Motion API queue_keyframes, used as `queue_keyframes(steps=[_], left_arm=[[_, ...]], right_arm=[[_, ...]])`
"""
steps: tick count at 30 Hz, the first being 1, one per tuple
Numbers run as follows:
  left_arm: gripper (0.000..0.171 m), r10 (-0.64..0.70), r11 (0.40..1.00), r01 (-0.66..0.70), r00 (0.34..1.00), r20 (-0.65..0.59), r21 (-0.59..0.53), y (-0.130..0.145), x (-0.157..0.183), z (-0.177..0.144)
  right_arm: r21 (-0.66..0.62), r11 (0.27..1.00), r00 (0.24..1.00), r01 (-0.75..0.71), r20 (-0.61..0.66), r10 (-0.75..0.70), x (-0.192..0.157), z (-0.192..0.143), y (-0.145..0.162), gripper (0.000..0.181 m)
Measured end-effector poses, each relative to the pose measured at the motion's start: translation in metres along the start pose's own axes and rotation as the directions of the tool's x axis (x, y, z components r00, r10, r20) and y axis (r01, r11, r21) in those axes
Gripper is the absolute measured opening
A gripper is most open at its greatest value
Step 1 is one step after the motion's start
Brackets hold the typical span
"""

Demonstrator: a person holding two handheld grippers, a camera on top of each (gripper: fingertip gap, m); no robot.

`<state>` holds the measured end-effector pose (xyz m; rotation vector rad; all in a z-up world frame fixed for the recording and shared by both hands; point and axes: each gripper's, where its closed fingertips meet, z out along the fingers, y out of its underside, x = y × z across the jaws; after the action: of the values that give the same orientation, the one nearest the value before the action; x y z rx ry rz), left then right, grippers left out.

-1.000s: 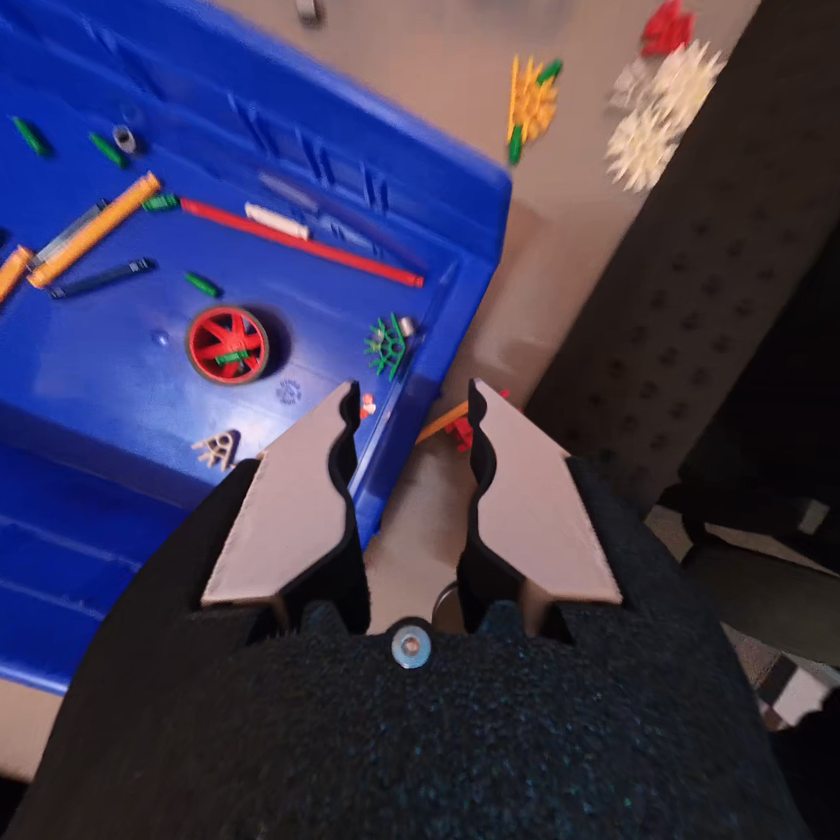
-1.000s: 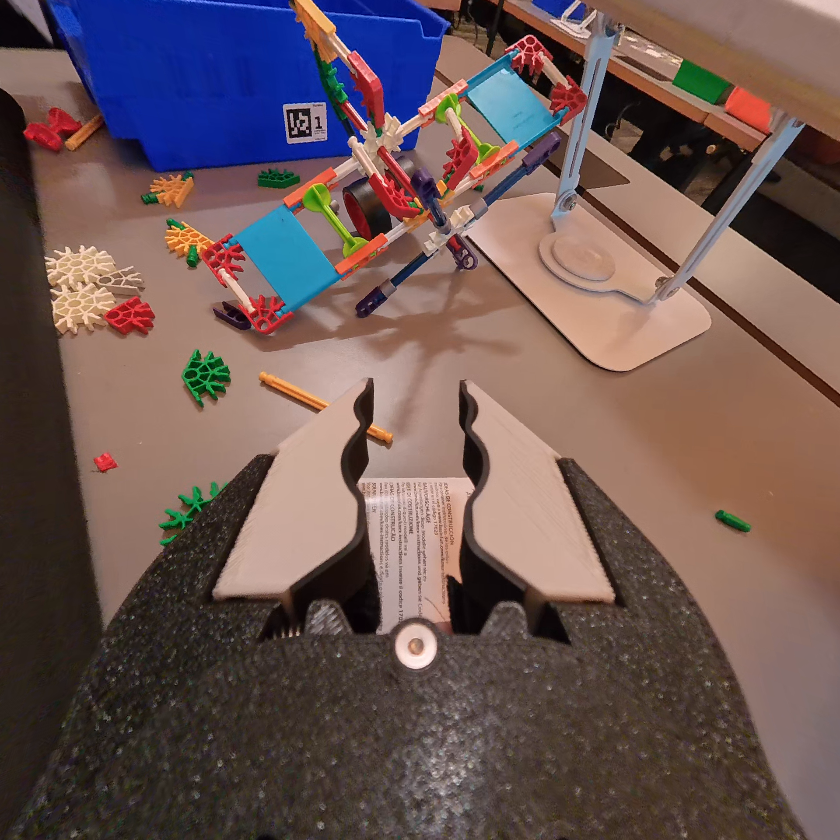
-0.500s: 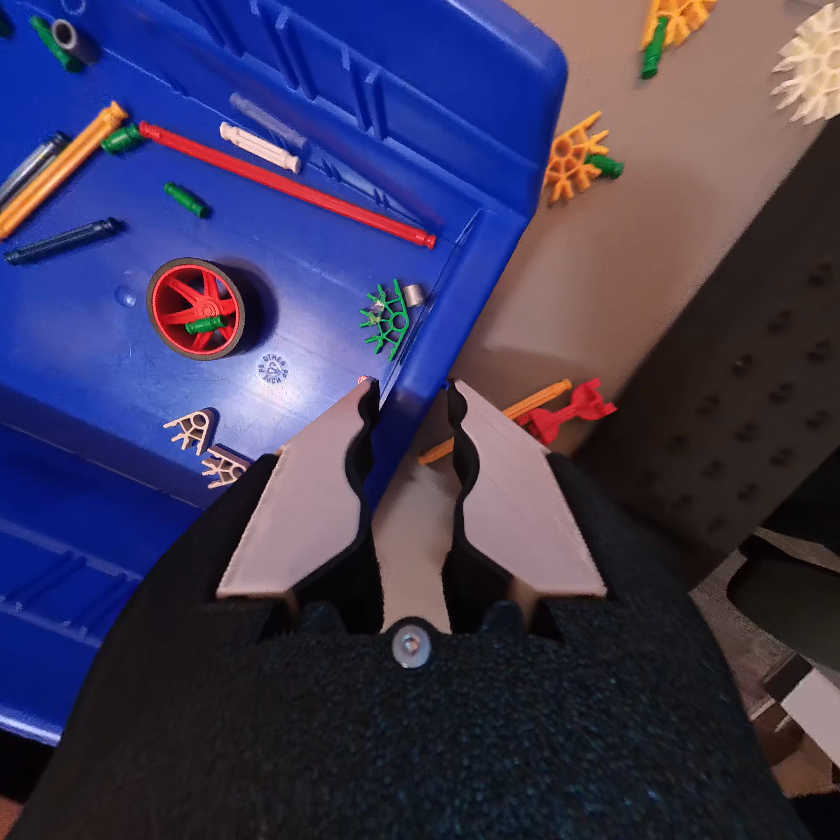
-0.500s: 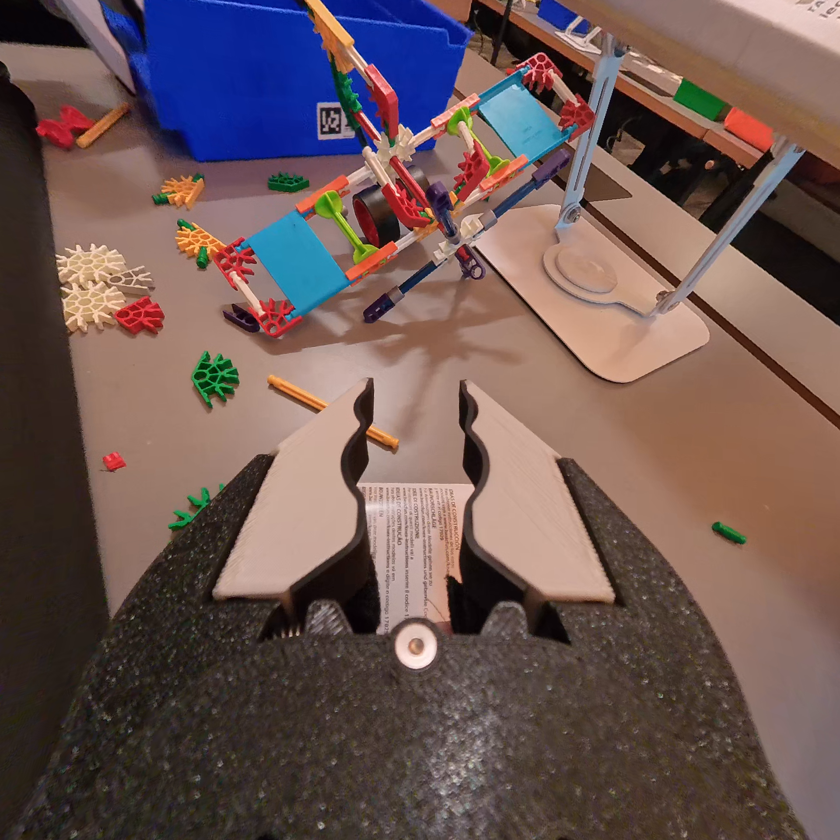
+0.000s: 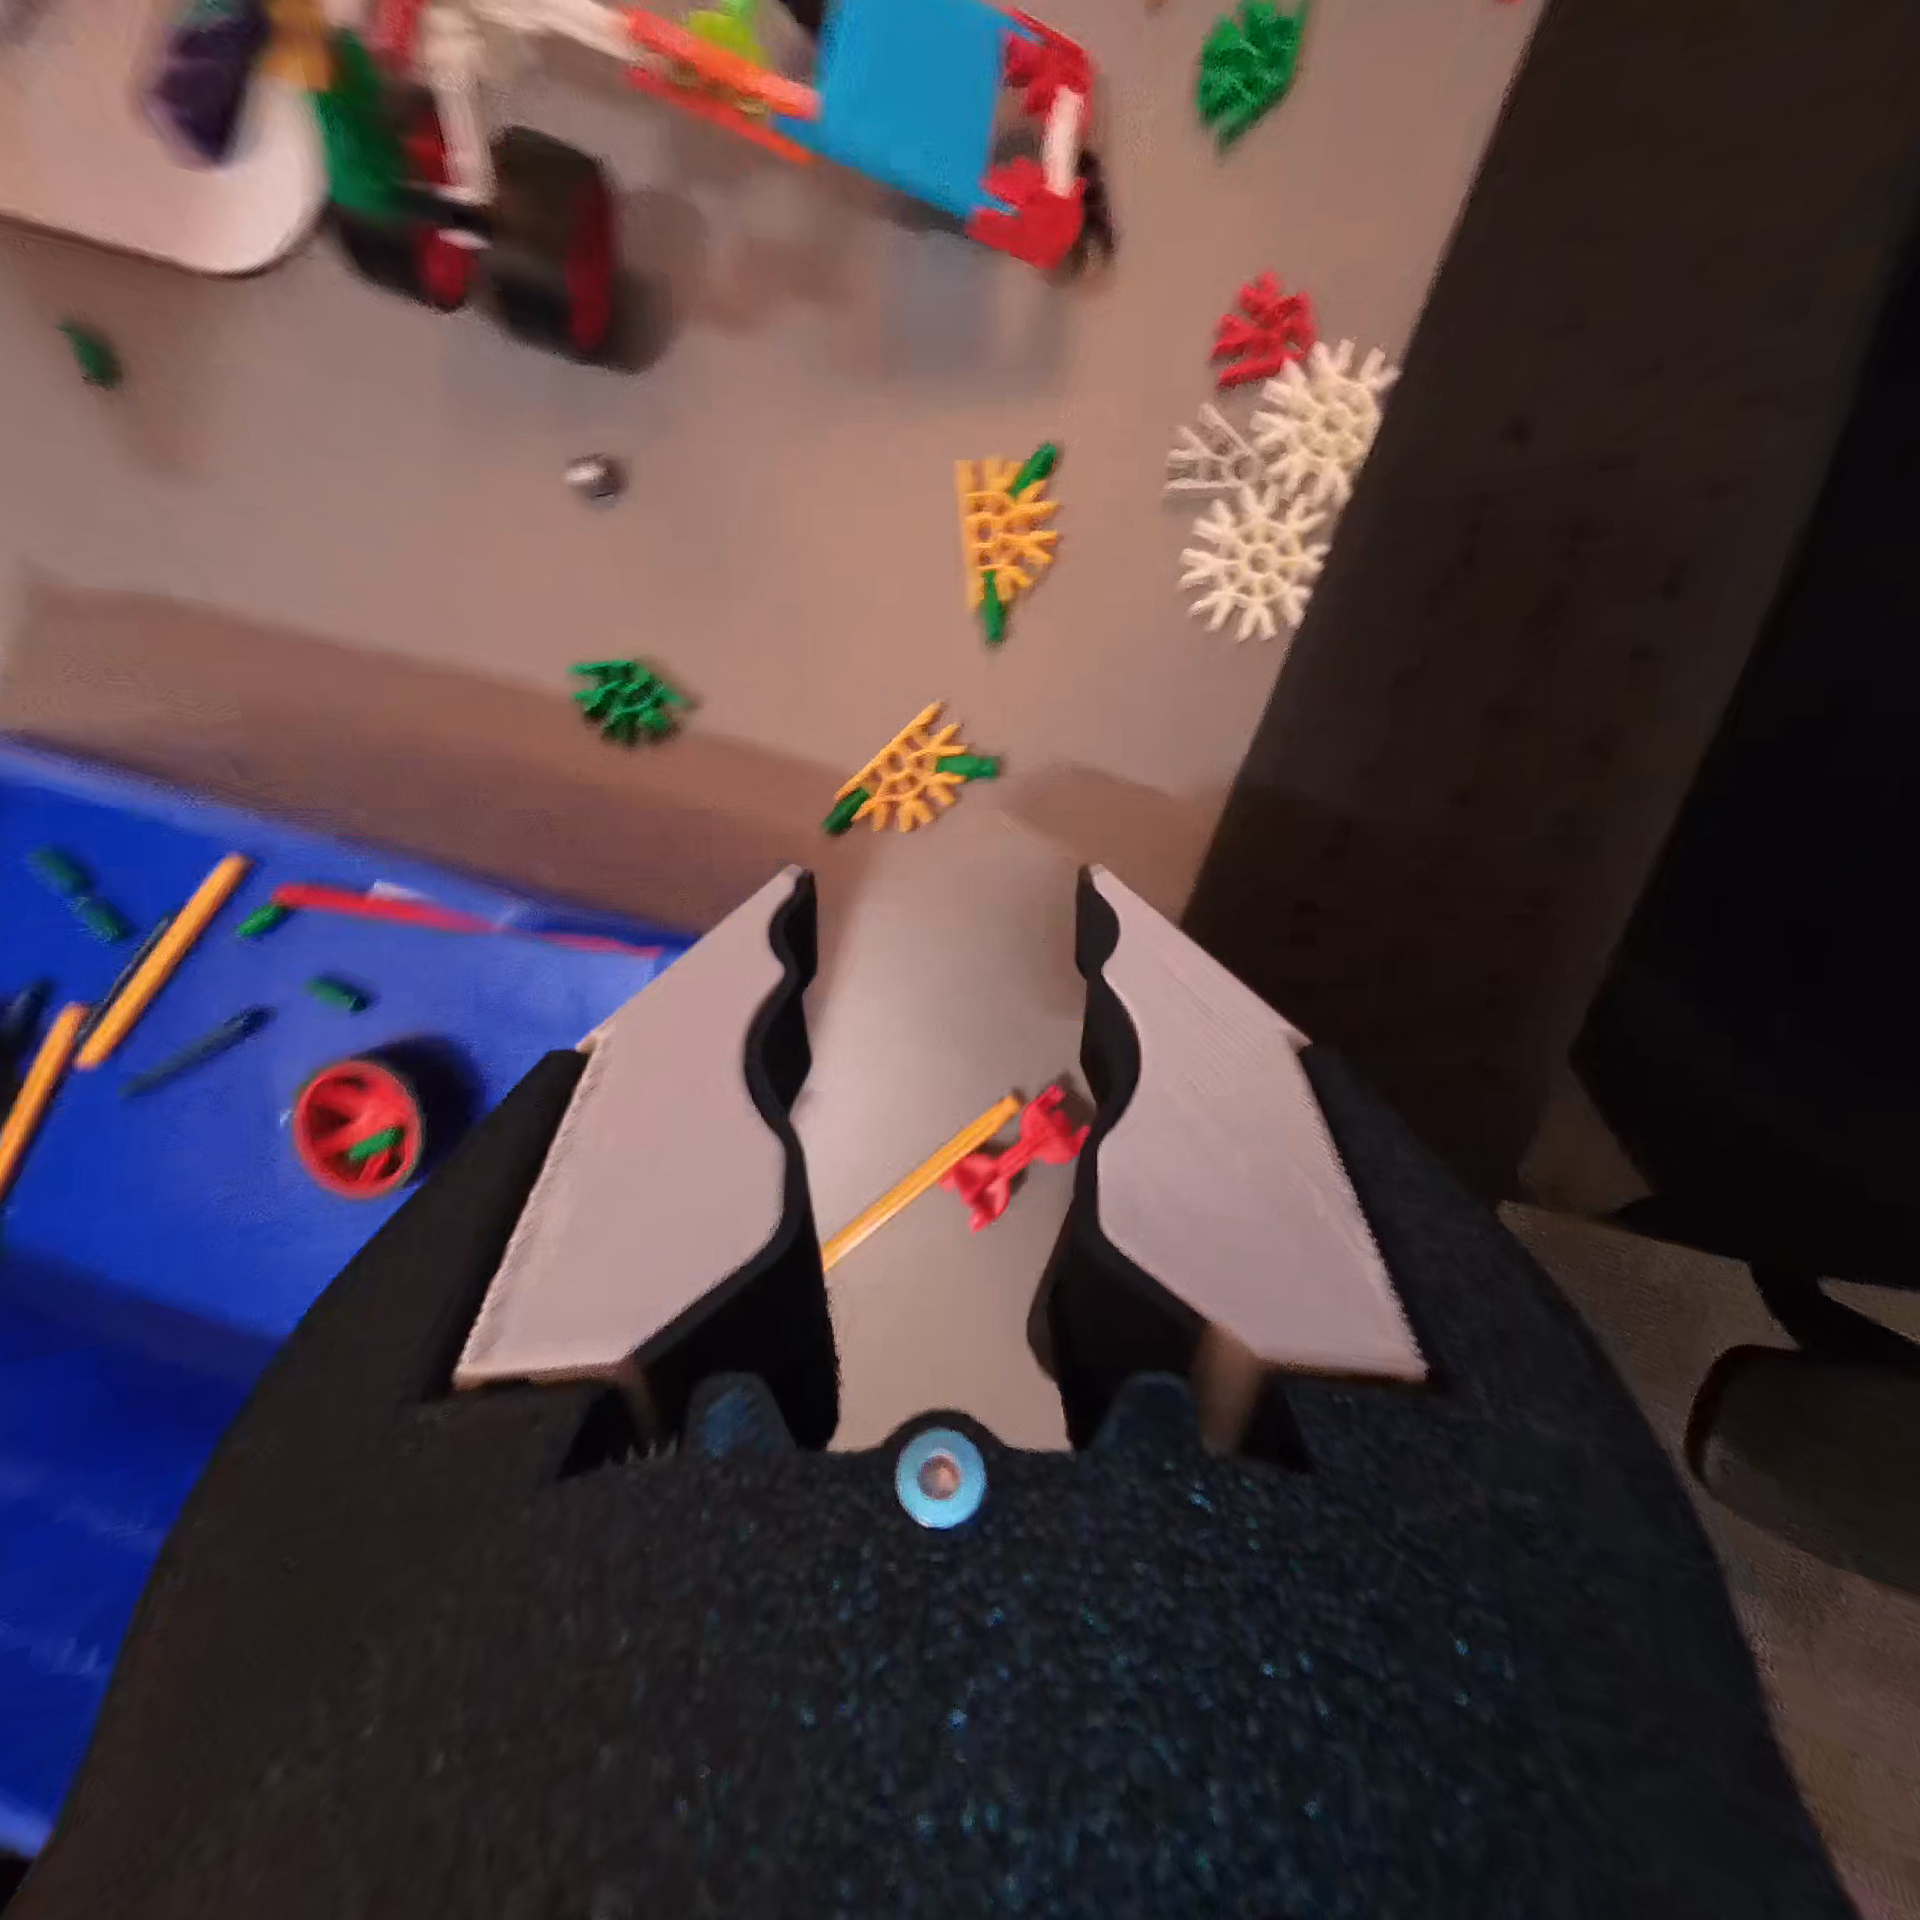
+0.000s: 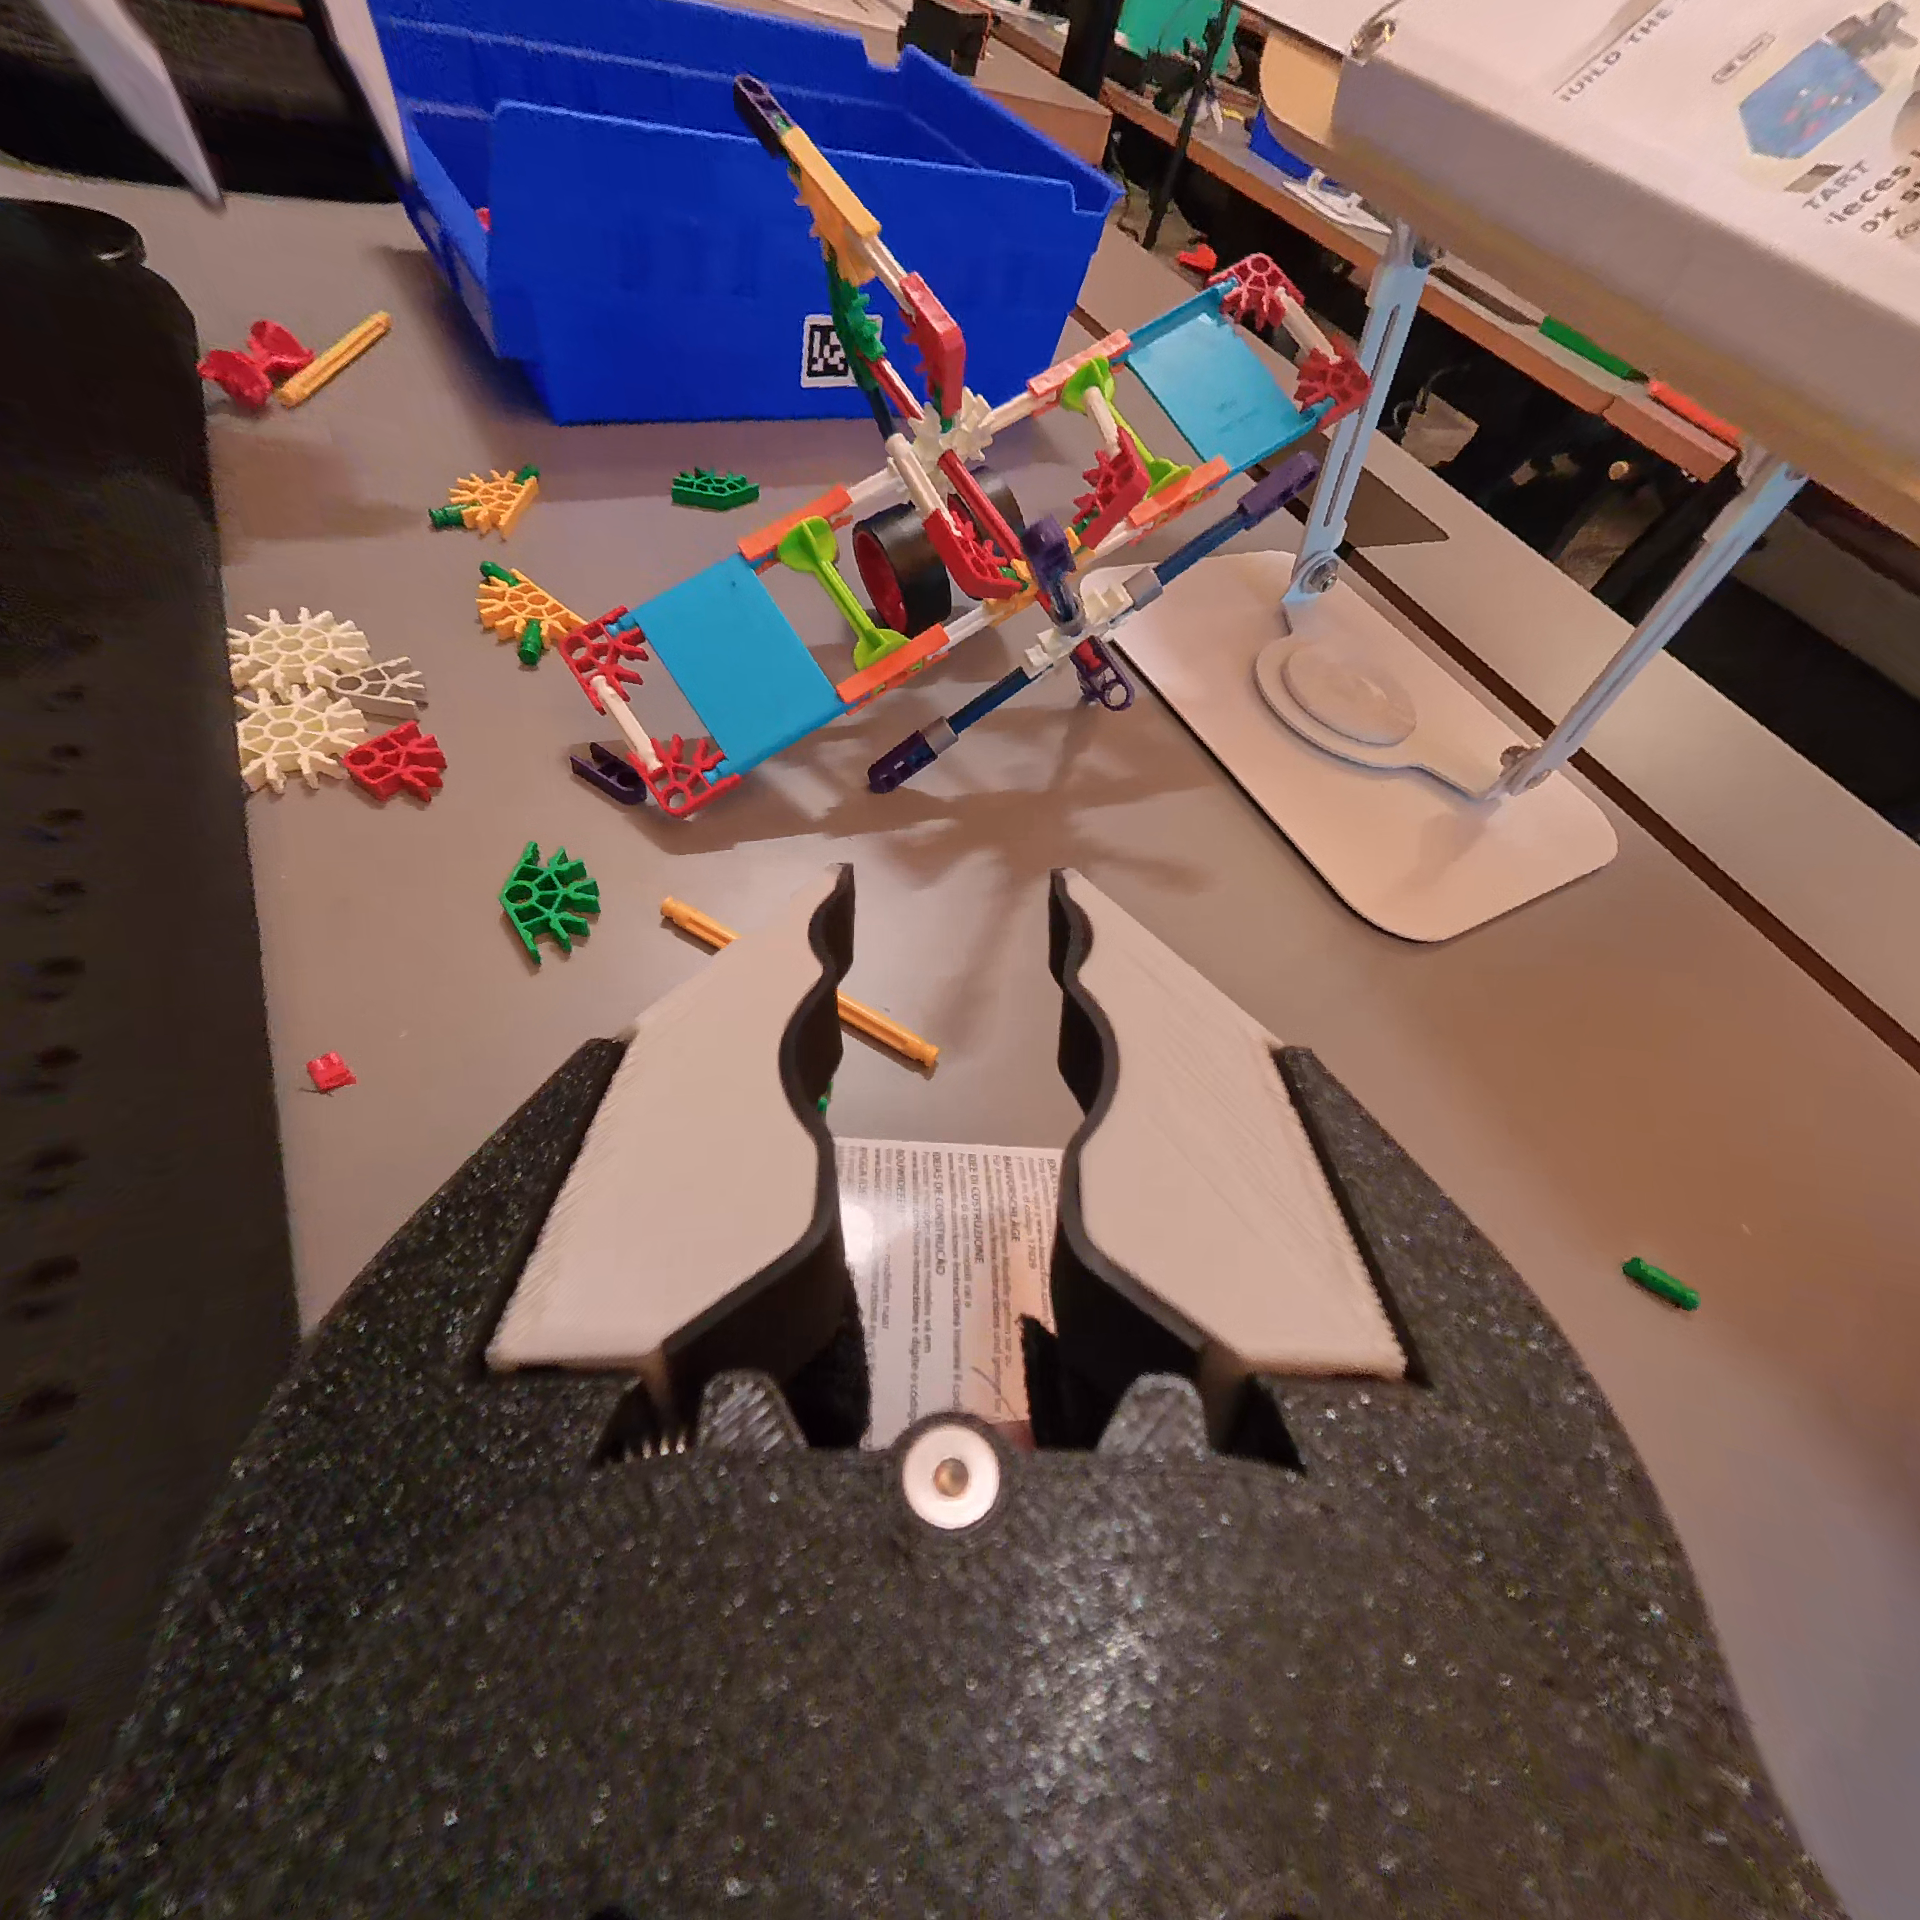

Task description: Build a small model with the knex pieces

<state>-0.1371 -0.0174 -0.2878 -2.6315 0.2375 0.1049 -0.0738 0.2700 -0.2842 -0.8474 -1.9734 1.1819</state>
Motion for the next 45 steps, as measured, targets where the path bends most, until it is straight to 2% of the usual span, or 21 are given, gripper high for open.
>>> queue_keyframes(steps=[1, 4, 10, 12, 14, 16, 18, 20, 24, 25, 27, 30, 34, 36, 38, 45], left_arm=[[0.050, 0.031, 0.999, -0.030, 1.000, 0.004, -0.025, 0.001, 0.003, 0.012], [0.052, 0.011, 0.998, -0.012, 1.000, -0.019, -0.069, 0.008, 0.005, 0.044], [0.054, -0.044, 0.995, 0.043, 0.999, -0.017, -0.086, 0.017, -0.003, 0.073], [0.047, -0.067, 0.997, 0.067, 0.998, -0.009, -0.041, 0.012, -0.007, 0.075], [0.028, -0.088, 0.996, 0.088, 0.996, 0.009, -0.015, 0.010, -0.012, 0.075], [0.028, -0.092, 0.996, 0.092, 0.996, -0.001, 0.015, 0.006, -0.007, 0.077], [0.019, -0.093, 0.995, 0.093, 0.996, 0.009, 0.017, 0.005, -0.001, 0.078], [0.019, -0.095, 0.995, 0.095, 0.995, 0.027, 0.014, 0.003, 0.004, 0.078], [0.019, -0.111, 0.993, 0.112, 0.993, -0.025, 0.028, -0.006, 0.027, 0.078], [0.022, -0.102, 0.994, 0.102, 0.995, 0.003, 0.025, -0.006, 0.025, 0.077], [0.041, -0.139, 0.990, 0.139, 0.989, 0.051, 0.017, -0.002, 0.017, 0.076], [0.048, -0.203, 0.977, 0.204, 0.979, -0.021, 0.064, -0.006, 0.025, 0.077], [0.046, -0.146, 0.988, 0.148, 0.989, -0.037, 0.052, -0.010, 0.033, 0.085], [0.036, -0.121, 0.991, 0.125, 0.990, -0.065, 0.056, -0.011, 0.036, 0.086], [0.029, -0.095, 0.994, 0.098, 0.994, -0.052, 0.056, -0.012, 0.035, 0.086], [0.029, -0.117, 0.988, 0.114, 0.993, 0.025, 0.103, -0.015, 0.033, 0.085]], right_arm=[[0.003, 1.000, 1.000, 0.005, 0.004, -0.005, -0.002, 0.000, -0.001, 0.037], [0.020, 1.000, 1.000, 0.017, 0.018, -0.017, -0.007, -0.001, -0.006, 0.037], [0.043, 0.998, 0.998, 0.036, 0.043, -0.038, -0.015, 0.000, -0.014, 0.037], [0.051, 0.998, 0.998, 0.041, 0.050, -0.043, -0.017, 0.000, -0.016, 0.037], [0.057, 0.997, 0.997, 0.045, 0.052, -0.048, -0.018, -0.001, -0.018, 0.037], [0.065, 0.997, 0.997, 0.051, 0.052, -0.055, -0.019, -0.002, -0.020, 0.037], [0.071, 0.996, 0.997, 0.057, 0.050, -0.061, -0.019, -0.003, -0.022, 0.037], [0.077, 0.995, 0.997, 0.062, 0.049, -0.066, -0.020, -0.004, -0.023, 0.037], [0.084, 0.994, 0.996, 0.071, 0.053, -0.076, -0.023, -0.005, -0.026, 0.037], [0.085, 0.994, 0.995, 0.073, 0.055, -0.078, -0.024, -0.005, -0.026, 0.037], [0.088, 0.993, 0.995, 0.078, 0.060, -0.083, -0.026, -0.005, -0.027, 0.037], [0.087, 0.993, 0.994, 0.085, 0.066, -0.091, -0.029, -0.004, -0.027, 0.037], [0.084, 0.993, 0.993, 0.087, 0.075, -0.094, -0.031, -0.003, -0.026, 0.037], [0.082, 0.993, 0.992, 0.086, 0.081, -0.093, -0.032, -0.003, -0.026, 0.037], [0.078, 0.993, 0.992, 0.086, 0.087, -0.092, -0.033, -0.002, -0.025, 0.037], [0.060, 0.994, 0.990, 0.092, 0.100, -0.098, -0.036, 0.002, -0.021, 0.037]])
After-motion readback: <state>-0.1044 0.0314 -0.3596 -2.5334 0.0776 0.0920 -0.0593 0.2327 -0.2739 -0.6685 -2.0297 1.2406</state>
